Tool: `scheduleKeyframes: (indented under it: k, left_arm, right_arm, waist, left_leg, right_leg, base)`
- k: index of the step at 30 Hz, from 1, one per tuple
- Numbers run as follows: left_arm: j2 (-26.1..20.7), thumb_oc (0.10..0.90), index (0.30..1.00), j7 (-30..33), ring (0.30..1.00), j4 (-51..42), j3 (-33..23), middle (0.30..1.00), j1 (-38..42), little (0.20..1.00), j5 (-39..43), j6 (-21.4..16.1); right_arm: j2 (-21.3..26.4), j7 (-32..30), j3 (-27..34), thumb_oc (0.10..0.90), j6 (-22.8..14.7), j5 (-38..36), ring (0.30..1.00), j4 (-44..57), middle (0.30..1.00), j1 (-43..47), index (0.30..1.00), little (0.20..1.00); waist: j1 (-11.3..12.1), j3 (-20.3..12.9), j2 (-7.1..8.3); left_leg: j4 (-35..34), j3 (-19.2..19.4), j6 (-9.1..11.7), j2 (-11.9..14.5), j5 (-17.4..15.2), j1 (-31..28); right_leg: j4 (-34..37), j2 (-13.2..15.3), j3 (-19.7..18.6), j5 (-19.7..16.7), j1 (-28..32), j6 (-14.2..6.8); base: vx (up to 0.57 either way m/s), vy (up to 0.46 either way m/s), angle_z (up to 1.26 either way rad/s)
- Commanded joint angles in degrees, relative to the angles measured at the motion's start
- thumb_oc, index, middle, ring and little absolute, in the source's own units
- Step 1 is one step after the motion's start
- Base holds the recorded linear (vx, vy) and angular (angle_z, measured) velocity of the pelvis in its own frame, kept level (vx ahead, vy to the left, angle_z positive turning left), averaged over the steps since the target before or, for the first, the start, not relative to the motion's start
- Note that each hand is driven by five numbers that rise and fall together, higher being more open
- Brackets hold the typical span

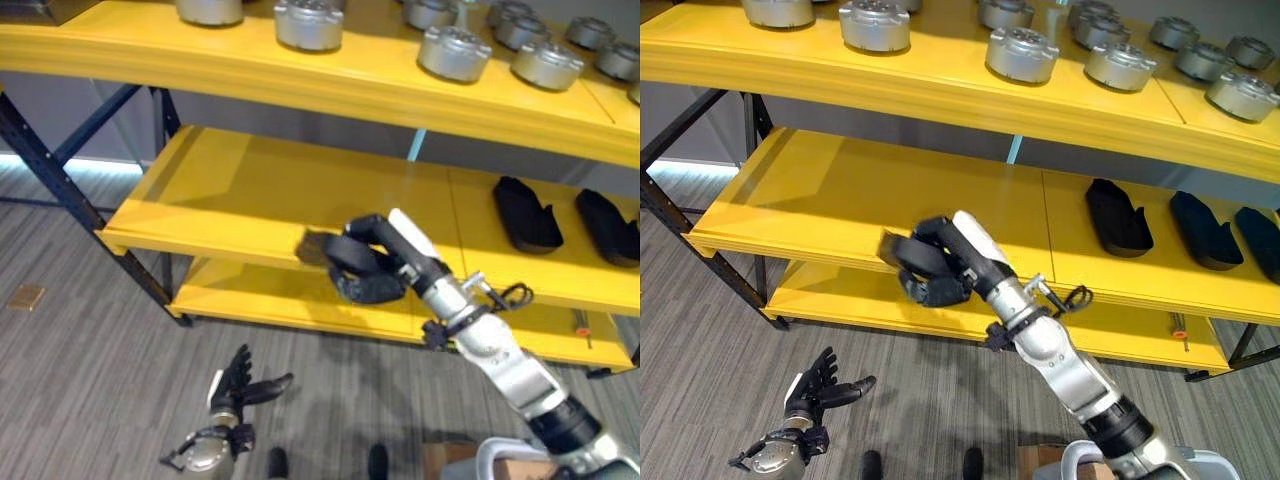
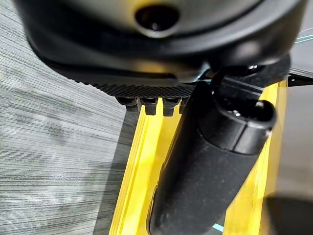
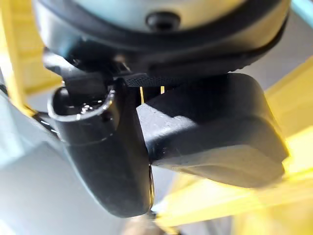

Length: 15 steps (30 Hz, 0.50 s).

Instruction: Move parts from the plastic box to the shelf.

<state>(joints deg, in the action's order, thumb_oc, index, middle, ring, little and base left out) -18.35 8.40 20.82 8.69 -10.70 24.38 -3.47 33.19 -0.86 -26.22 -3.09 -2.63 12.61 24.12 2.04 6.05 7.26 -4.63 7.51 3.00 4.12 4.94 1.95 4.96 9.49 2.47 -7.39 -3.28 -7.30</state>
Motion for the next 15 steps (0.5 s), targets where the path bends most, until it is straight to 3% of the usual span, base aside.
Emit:
scheduleKeyframes:
  k: [1, 8, 15]
  left_arm:
    - [-2.2, 0.900, 1.000, -0.9, 1.000, -5.2, 0.2, 1.000, 3.2, 1.000, 1.3, -2.7]
    - [-3.2, 0.900, 1.000, -1.1, 1.000, -5.9, 0.7, 1.000, 3.1, 1.000, 2.8, -2.4]
    - [-3.6, 0.900, 1.000, -1.1, 1.000, -5.5, 0.6, 1.000, 2.9, 1.000, 2.7, -2.5]
  right_arm:
    - [-0.2, -1.7, 3.6, 0.400, -5.9, -11.2, 0.300, 4.2, 0.300, 12.3, 0.300, 0.300]
    - [4.4, -2.8, 1.9, 0.400, -5.7, -12.3, 0.300, 4.5, 0.300, 22.9, 0.300, 0.300]
    - [6.1, -3.5, 1.0, 0.400, -4.1, -4.6, 0.300, 1.7, 0.300, 25.6, 0.300, 0.300]
  waist:
    - [1.4, -2.6, 0.39]
    - [1.2, -3.1, 0.42]
    - [1.1, -3.0, -0.01]
  left_leg:
    - [-0.1, -0.2, -0.2, 2.0, -2.0, -2.6]
    - [-0.2, 0.1, 0.1, 2.3, -2.1, -2.9]
    - [-0.1, -0.2, 0.1, 2.4, -2.1, -3.0]
  right_leg:
    - [-2.4, 3.0, 0.4, 0.9, 2.9, -3.6]
    - [-2.4, 2.7, 0.0, 1.0, 2.9, -3.4]
    - [-2.6, 2.6, 0.1, 1.3, 3.0, -3.2]
  base:
    - [0.00, 0.000, 0.00]
    - [0.01, -0.004, -0.02]
    - [0.00, -0.003, -0.01]
